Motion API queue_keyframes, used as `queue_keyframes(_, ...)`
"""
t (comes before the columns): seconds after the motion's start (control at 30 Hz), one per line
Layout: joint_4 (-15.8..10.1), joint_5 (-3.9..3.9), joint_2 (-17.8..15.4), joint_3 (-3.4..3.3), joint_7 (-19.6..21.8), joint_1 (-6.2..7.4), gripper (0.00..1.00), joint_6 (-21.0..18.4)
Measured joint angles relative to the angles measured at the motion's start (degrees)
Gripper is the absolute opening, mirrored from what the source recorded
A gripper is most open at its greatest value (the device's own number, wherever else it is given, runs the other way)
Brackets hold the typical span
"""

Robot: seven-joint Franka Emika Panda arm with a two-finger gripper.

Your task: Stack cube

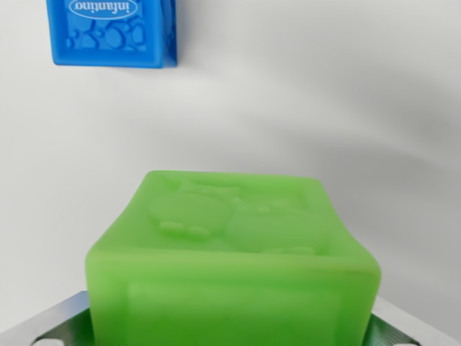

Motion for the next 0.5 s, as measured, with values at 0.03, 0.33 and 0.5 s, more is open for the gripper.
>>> queue_keyframes(0.03, 0.3, 0.0, 0.2, 0.0, 0.2, 0.17, 0.0, -0.1)
queue_keyframes(0.33, 2.6, -0.04, 1.7, 0.0, 1.5, 1.51, 0.0, -0.8)
queue_keyframes(0.5, 4.1, -0.06, 2.7, 0.0, 2.2, 2.3, 0.0, -1.4)
